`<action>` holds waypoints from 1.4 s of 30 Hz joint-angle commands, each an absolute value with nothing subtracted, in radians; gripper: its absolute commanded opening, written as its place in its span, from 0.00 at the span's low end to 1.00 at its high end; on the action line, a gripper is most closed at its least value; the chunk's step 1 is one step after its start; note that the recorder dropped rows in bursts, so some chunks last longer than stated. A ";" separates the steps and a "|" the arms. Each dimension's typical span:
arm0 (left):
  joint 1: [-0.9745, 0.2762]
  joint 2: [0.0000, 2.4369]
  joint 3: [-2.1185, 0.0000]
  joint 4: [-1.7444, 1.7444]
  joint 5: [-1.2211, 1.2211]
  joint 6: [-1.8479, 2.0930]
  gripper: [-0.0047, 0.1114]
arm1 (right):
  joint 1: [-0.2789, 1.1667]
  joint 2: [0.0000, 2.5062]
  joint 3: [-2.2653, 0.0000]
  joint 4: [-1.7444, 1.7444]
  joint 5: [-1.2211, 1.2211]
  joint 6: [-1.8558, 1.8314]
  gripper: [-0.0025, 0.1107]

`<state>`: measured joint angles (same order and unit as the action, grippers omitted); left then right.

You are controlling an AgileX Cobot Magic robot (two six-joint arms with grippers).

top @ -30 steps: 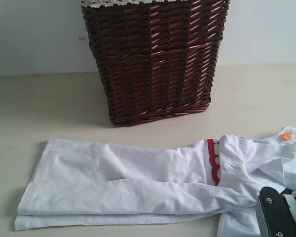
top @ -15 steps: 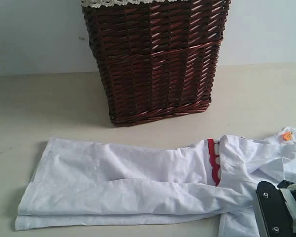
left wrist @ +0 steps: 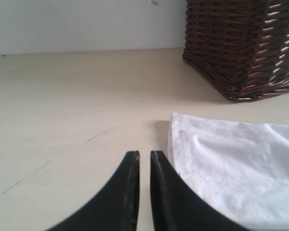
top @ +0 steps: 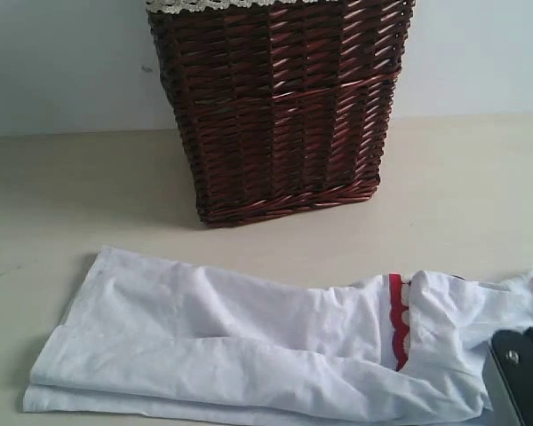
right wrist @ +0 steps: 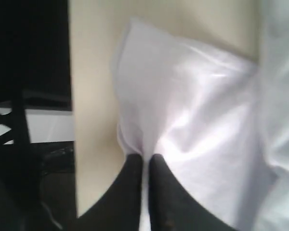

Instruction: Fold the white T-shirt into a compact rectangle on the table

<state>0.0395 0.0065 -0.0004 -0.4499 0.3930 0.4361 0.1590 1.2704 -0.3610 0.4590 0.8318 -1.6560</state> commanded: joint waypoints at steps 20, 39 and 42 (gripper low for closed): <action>0.038 0.000 0.000 -0.451 0.389 0.437 0.13 | 0.156 1.330 -0.607 0.473 0.347 -1.468 0.02; 0.038 0.000 0.000 -0.451 0.389 0.437 0.13 | 0.156 1.538 -0.609 0.524 -0.152 -1.124 0.44; 0.038 0.000 0.000 -0.451 0.389 0.437 0.13 | 0.156 1.517 -0.627 0.509 -0.080 -1.124 0.40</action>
<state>0.0395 0.0065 -0.0004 -0.4499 0.3930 0.4361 0.1590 1.5353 -0.6071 0.5140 -0.1134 -1.1423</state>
